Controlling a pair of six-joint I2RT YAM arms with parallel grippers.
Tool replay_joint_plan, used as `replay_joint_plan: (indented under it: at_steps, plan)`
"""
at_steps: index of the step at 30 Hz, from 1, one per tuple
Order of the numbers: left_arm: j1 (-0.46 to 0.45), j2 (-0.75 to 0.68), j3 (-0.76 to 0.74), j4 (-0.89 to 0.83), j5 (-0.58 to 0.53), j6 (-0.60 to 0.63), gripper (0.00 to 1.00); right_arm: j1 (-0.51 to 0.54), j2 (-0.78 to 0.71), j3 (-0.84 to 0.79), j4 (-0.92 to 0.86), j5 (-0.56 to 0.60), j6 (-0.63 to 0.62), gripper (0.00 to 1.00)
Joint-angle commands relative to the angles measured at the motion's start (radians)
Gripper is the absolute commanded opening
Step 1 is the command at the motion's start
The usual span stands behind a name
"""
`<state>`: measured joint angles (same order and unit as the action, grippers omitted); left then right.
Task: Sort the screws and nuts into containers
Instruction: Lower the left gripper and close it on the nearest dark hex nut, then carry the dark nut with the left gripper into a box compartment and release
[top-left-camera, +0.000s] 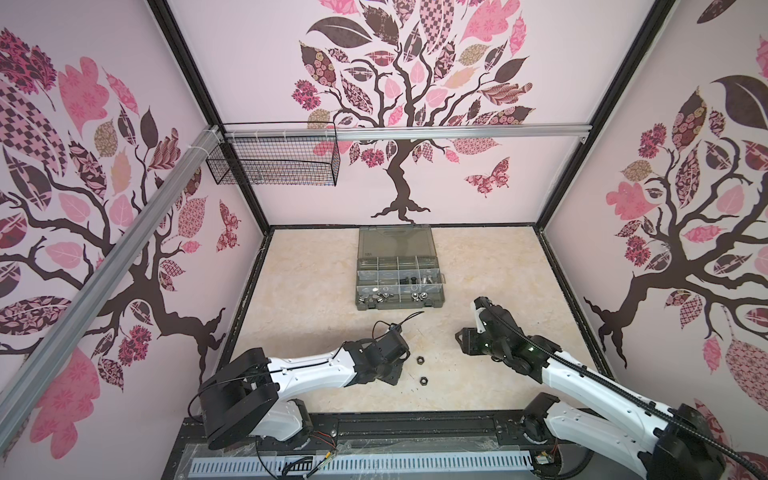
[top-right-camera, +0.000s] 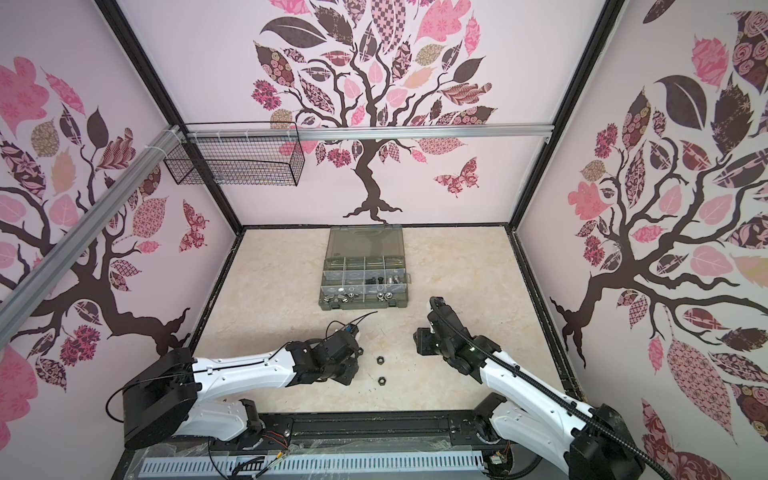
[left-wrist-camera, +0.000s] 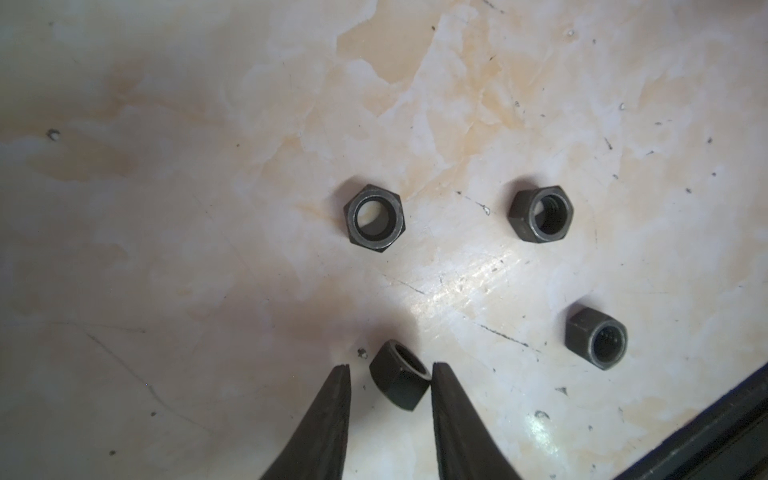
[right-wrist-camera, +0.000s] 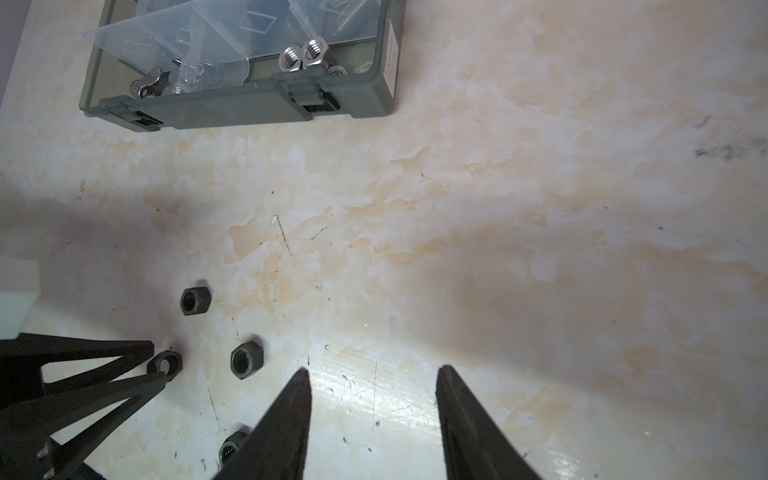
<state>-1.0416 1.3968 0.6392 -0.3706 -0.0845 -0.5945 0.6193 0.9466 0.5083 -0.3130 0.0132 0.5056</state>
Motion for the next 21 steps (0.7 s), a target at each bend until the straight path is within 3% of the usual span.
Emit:
replay_joint_plan:
  at_steps: [1,21]
  plan:
    - [-0.004,0.024,0.001,0.021,0.008,0.008,0.35,-0.004,-0.012,0.004,-0.014,-0.001,0.011,0.52]
    - [-0.006,0.069,0.034,0.024,-0.013,0.032,0.17,-0.004,-0.017,-0.001,-0.014,0.001,0.013,0.52]
